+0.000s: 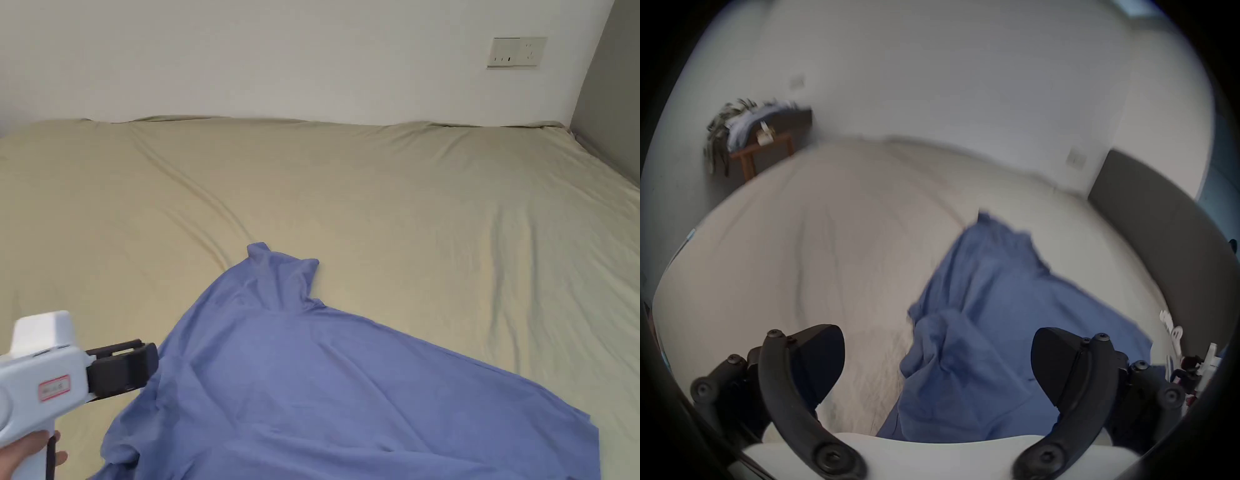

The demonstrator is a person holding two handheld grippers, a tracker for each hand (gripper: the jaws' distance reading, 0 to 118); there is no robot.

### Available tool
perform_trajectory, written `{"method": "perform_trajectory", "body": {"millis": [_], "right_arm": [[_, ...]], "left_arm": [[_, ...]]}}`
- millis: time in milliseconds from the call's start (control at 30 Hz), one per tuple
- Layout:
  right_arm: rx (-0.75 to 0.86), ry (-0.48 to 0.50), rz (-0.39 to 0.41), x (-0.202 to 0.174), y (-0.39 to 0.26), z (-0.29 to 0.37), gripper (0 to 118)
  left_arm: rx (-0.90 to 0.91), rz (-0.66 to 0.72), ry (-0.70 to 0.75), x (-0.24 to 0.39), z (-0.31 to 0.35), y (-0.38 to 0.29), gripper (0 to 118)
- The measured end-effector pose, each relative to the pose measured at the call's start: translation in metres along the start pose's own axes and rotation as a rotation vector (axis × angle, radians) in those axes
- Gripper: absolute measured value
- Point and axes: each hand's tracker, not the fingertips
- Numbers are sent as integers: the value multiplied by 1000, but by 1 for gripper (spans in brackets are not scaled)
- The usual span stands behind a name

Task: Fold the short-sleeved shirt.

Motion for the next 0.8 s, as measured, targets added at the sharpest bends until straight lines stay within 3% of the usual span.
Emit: {"method": "perform_trajectory", "body": {"millis": [167,233,300,333,367,400,433,633,733,767,800], "right_arm": [[210,-35,-66,-18,-3,43,118],[292,-86,-36,-31,-11,56,118],[377,-111,-35,-41,-22,65,110],[401,-104,-51,-46,-27,69,95],[406,-95,-65,-50,-31,71,73],[412,-88,-73,-53,-34,70,29],[407,-92,-79,-57,-36,70,3],[395,-49,-71,-63,-33,75,2],[394,-48,-71,-58,-28,77,2],[393,-48,-75,-58,-26,78,2],[393,-46,-79,-56,-25,79,2]], "left_arm": [[265,-53,70,19,86,-52,118],[451,-97,122,26,107,-84,114],[475,-138,158,36,124,-107,106],[472,-133,185,42,128,-116,90],[453,-126,166,48,131,-125,63],[433,-115,178,51,131,-131,13],[413,-104,205,56,130,-137,1],[309,-94,143,52,131,-144,0],[80,-120,85,36,108,-120,3],[-16,-109,70,25,97,-110,19],[-127,-115,75,17,83,-101,63]]}}
